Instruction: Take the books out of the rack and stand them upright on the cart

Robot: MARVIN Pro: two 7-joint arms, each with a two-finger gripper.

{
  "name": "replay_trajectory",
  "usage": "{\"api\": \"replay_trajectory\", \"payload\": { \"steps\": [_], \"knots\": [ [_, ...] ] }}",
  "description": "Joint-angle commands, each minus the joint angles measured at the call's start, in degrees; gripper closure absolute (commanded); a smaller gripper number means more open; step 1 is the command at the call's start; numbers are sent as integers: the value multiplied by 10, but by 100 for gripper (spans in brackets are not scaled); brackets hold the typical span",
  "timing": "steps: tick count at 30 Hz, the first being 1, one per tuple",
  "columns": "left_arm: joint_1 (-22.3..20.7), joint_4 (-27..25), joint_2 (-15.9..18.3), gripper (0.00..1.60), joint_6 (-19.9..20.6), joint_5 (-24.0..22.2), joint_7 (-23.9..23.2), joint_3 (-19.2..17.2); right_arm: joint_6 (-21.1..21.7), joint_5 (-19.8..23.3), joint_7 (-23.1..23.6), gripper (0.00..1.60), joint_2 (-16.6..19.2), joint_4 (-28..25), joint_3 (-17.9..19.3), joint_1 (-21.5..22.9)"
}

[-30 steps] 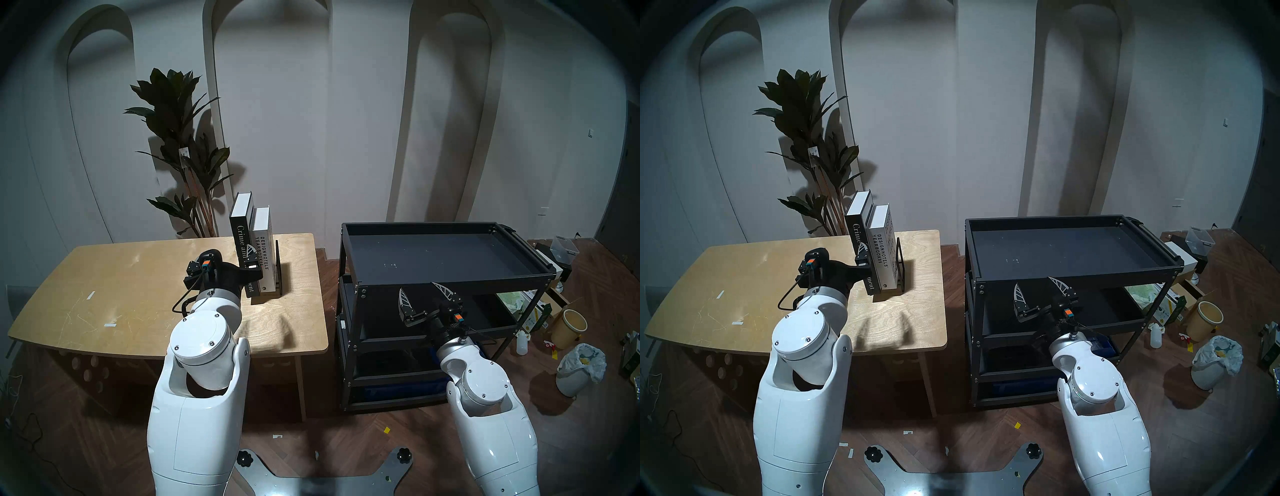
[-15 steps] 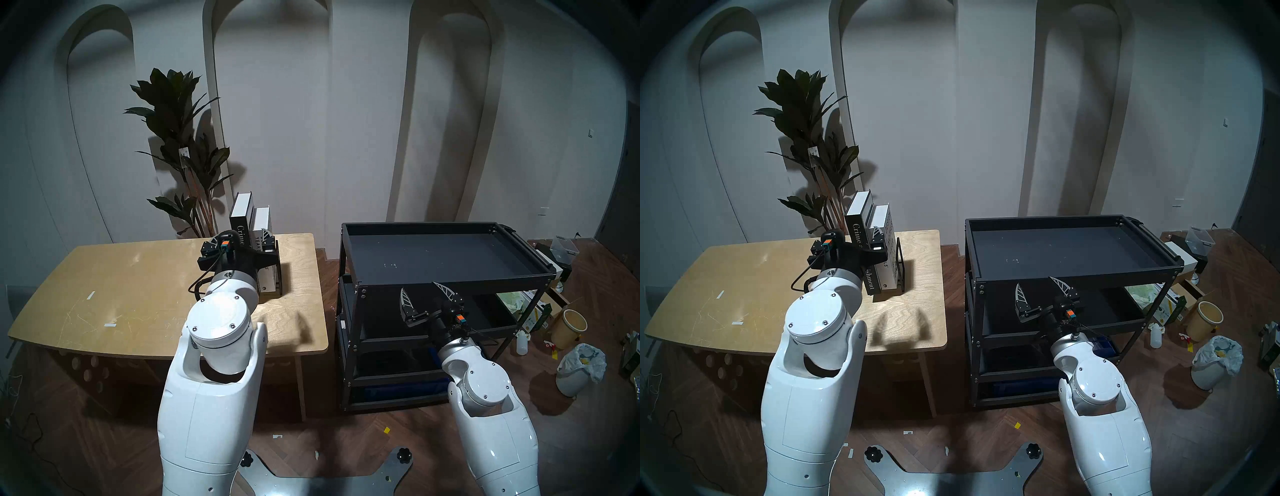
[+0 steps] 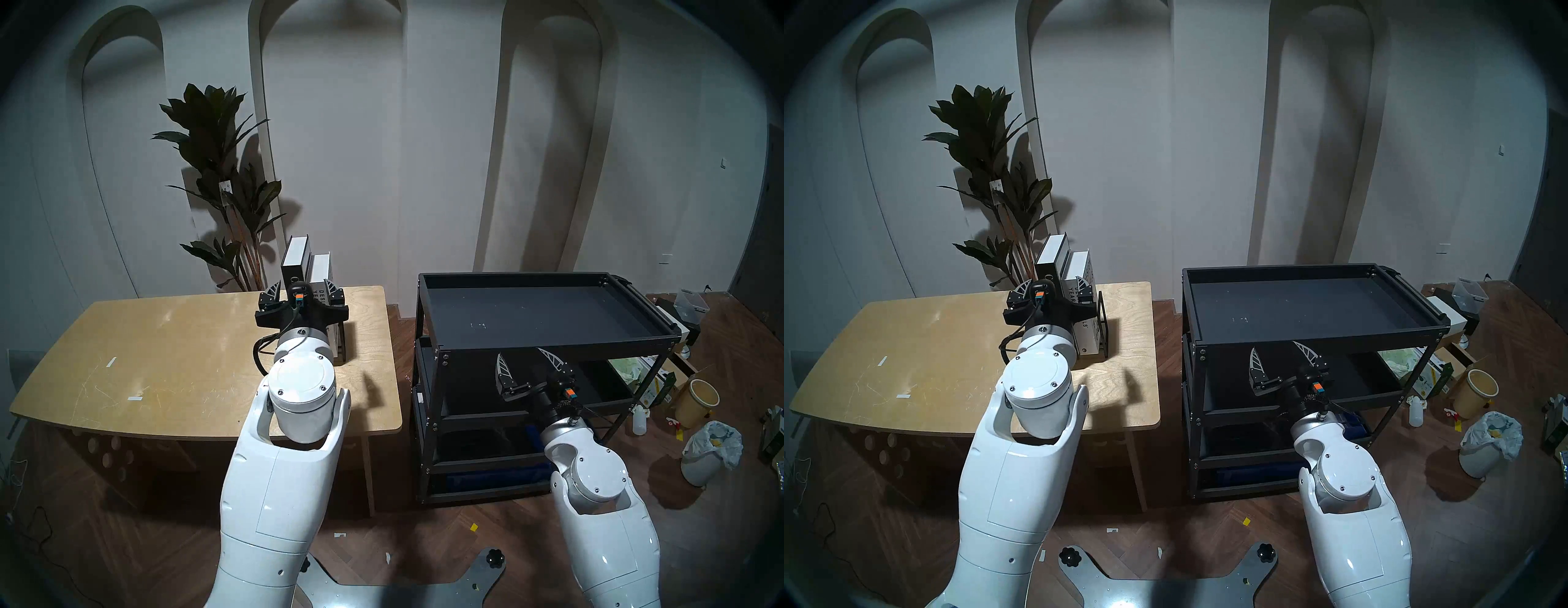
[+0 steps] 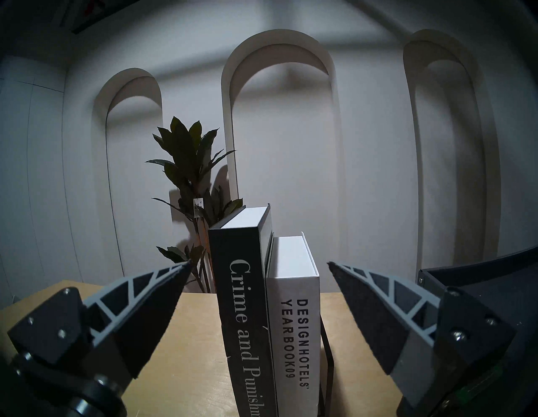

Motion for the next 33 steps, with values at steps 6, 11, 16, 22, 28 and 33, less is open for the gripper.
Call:
{"api": "replay_trajectory", "payload": {
  "steps": [6, 11, 16, 22, 28, 33],
  "knots": [
    [-63, 28, -9, 0, -1, -3, 4, -13, -4, 8, 7, 0, 6, -22, 6, 9],
    [-87, 58, -16, 0, 0, -7, 6, -20, -4, 9, 9, 0, 7, -20, 7, 12],
    [-113, 77, -20, 0, 10, -22, -1, -34, -3, 10, 10, 0, 7, -19, 8, 12],
    [-146, 95, -26, 0, 41, -56, -16, -62, -2, 11, 9, 0, 6, -18, 9, 10],
    [-165, 115, -22, 0, 51, -66, -22, -75, -2, 9, 4, 0, 5, -17, 9, 10],
    [-175, 127, -19, 0, 56, -72, -28, -80, -3, 4, -2, 0, 5, -16, 6, 10]
  ]
}}
